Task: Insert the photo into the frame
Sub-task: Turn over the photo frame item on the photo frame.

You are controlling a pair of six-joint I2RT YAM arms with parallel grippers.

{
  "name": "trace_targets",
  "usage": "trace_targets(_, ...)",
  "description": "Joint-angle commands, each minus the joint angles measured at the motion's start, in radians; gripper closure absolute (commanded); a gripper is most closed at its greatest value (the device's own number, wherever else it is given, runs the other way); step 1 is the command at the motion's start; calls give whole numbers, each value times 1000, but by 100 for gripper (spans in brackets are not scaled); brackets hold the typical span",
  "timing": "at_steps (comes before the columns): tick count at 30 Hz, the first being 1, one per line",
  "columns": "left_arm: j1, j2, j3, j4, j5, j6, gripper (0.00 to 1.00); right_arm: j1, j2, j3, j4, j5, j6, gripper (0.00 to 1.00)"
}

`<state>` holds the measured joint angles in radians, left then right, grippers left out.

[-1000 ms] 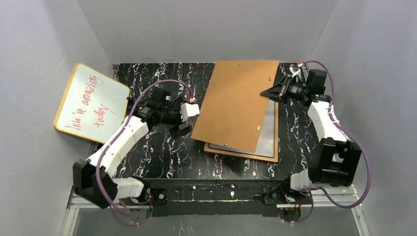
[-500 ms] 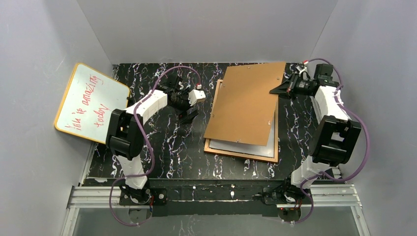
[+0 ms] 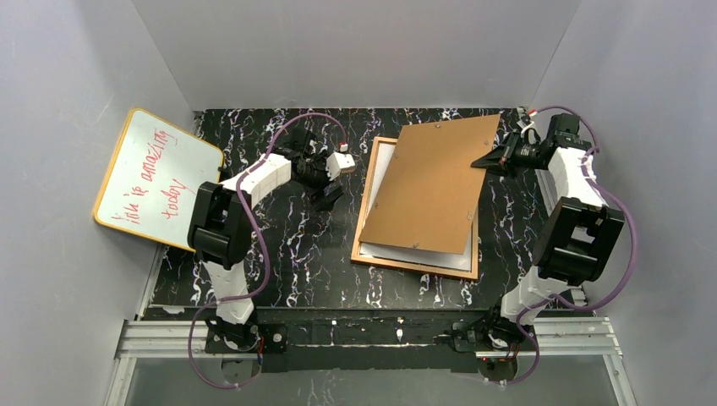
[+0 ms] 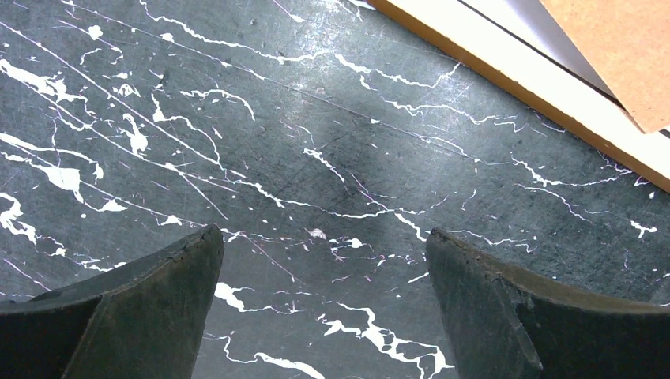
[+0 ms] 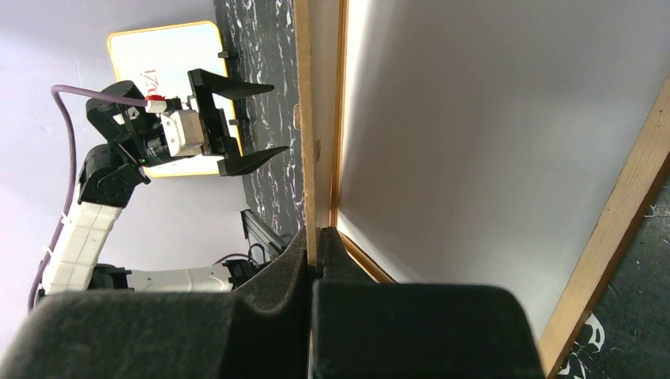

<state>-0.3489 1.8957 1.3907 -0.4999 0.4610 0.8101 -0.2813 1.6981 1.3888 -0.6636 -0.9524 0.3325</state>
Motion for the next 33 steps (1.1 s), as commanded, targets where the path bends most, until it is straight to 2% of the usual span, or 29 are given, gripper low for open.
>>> trace_targets(1,-1,-7,29,-5,33,-20,2,-5,4,84,-52,-36,-38,99)
trace_targets(6,-2,-36,1,-2,31,-1,3,-5,-2,90,-67,-5,-55,99)
trace_targets(24,-10,-8,4,-3,30,-13,3,12,-36,20,-27,-82,-30,99)
trace_targets(33,-19,7,3,37,22,-62,5,67,24,20,-69,-47,-62,99)
